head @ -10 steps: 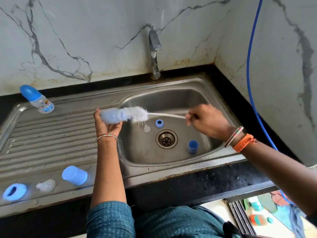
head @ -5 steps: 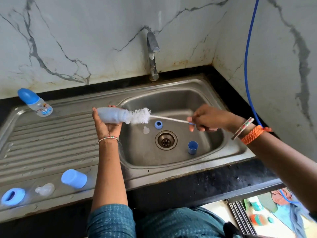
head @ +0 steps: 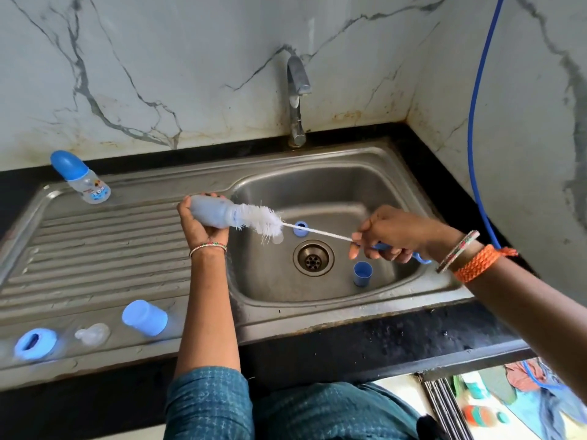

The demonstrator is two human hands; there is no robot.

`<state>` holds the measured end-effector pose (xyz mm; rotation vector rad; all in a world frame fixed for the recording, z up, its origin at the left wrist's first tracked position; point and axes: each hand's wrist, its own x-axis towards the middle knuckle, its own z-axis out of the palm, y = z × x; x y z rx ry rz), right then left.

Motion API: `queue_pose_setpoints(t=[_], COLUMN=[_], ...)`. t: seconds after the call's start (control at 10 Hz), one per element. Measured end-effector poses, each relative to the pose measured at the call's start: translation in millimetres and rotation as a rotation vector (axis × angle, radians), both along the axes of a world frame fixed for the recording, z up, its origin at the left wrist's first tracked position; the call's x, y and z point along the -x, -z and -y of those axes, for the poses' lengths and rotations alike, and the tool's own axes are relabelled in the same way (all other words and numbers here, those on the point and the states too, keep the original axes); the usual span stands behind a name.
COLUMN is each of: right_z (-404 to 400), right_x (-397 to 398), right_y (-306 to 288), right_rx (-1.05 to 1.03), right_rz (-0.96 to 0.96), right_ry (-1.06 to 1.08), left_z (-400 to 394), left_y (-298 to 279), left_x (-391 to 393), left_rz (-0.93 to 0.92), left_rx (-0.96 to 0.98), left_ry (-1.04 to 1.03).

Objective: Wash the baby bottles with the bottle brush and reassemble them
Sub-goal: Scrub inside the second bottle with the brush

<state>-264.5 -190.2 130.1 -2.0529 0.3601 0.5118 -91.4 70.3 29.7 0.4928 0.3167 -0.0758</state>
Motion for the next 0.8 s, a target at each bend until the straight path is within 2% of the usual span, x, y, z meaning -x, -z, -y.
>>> queue_pose_setpoints(t=[0.1,0.2,0.3,0.4,0.5,0.6,0.7,0.8], right_z=[-3.4,-5.6,-8.4,-0.3,-4.1,-6.6,-12.3,-15.2], right_x=[7.2,5.4,-0.1,-2.2,-2.4,0.1,5.0,6.7], right_y=[8.0,19.7,5.8,4.5,4.3,4.9,4.6,7.7], right_rx=[0.915,1.123,0.376,-0.174,0.153,0.811,1.054,1.044], right_rz=[0.701,1.135,0.350,-0.254,0.037,0.379,0.895,1.040], right_ry=[-0.088,-0.155,-0.125,-0.152,-0.185,-0.134,-0.003,0.003], left_z=[-0.2,5.8,2.9,0.4,-0.1,2.3,6.3,8.6], left_y=[1.8,1.1,0.4,4.2,5.9,4.3,1.3,0.2], left_x=[-2.4,-1.5,-2.2,-1.6,0.7,3.2,0.0,-4.6], left_rz=[-0.095,-0.103,0.013,0.102,-0.042,-0.175,-0.260,-0.219], left_rx=[-0.110,-0.126,0.011,-0.004,-0.049,-0.107,-0.189,-0.130], left_ry=[0.040,0.129,0.121,0.149,0.123,0.179,0.192,0.190])
